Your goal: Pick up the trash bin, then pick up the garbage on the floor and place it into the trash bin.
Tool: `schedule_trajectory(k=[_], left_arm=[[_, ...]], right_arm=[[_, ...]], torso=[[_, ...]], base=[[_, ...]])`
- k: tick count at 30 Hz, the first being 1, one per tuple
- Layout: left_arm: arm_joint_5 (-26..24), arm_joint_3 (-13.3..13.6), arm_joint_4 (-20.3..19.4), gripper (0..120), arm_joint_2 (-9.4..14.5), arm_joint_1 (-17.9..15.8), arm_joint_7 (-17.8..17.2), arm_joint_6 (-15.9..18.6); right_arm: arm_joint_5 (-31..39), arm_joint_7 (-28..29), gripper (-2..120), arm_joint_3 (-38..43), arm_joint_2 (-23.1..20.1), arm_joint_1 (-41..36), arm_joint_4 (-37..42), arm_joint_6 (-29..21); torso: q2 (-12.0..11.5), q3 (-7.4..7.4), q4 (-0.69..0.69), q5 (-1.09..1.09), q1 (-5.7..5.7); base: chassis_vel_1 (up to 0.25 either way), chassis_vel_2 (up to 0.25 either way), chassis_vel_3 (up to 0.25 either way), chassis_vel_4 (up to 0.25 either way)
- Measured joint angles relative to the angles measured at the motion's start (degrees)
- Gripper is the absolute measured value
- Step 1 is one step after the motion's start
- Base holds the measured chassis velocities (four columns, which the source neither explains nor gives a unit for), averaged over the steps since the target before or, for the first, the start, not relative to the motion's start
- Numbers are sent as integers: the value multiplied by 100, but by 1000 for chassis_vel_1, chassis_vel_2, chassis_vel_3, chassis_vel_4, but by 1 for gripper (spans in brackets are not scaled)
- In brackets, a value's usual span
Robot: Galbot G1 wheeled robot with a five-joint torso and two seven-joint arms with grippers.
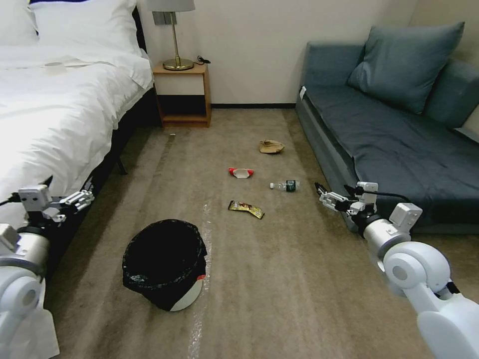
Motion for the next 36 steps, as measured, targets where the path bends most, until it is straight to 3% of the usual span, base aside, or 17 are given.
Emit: schedule_trajectory(k=[6,9,12,15,18,20,21,23,24,26,30,36], left_arm=[[81,30,31,100,35,163,30,-20],[23,45,52,99,307,280,-79,27],[-118,77,42,99,426,297,-247,115],[-755,238,-32,99,778,350,-920,576],[-978,310,-60,99,820,349,-1127,761],[-1452,440,-131,99,848,309,-1541,1187],[-1452,440,-131,99,848,309,-1541,1187],[-1936,559,-246,99,873,242,-1865,1817],[-1936,559,-246,99,873,242,-1865,1817],[-2343,655,-346,99,994,199,-2093,2608],[-2493,766,-310,99,1102,147,-2215,3019],[-2615,775,-201,98,1124,82,-2306,3209]], right_arm=[[-40,2,100,-13,-19,-71,162,-27],[-56,14,100,-8,11,-186,255,-41],[-74,19,100,-7,7,-235,272,-42],[-94,54,100,-2,-43,-325,317,-55],[-96,75,100,-9,-51,-323,324,-61],[-95,102,100,-30,-58,-314,348,-73],[-95,102,100,-30,-58,-314,348,-73],[-95,123,100,-43,-62,-320,378,-84],[-95,123,100,-43,-62,-320,378,-84],[-116,128,100,-42,-49,-347,383,-85],[-116,130,100,9,-25,-331,339,-66],[-116,130,100,-23,-21,-268,224,-6]], torso=[[0,0,1,-1,0],[1,-1,1,0,0],[0,-1,0,1,0],[1,-1,0,2,0],[0,-1,0,1,0],[0,-1,1,-1,0],[0,-1,1,-1,0],[0,-1,1,-1,0],[0,-1,1,-1,0],[0,-1,0,1,0],[1,-1,0,0,0],[0,-1,1,0,0]], base=[[0,0,0,0],[0,0,0,0],[0,0,0,0],[0,0,0,0],[0,0,0,0],[0,0,0,0],[0,0,0,0],[0,0,0,0],[0,0,0,0],[0,0,0,0],[0,0,0,0],[0,0,0,0]])
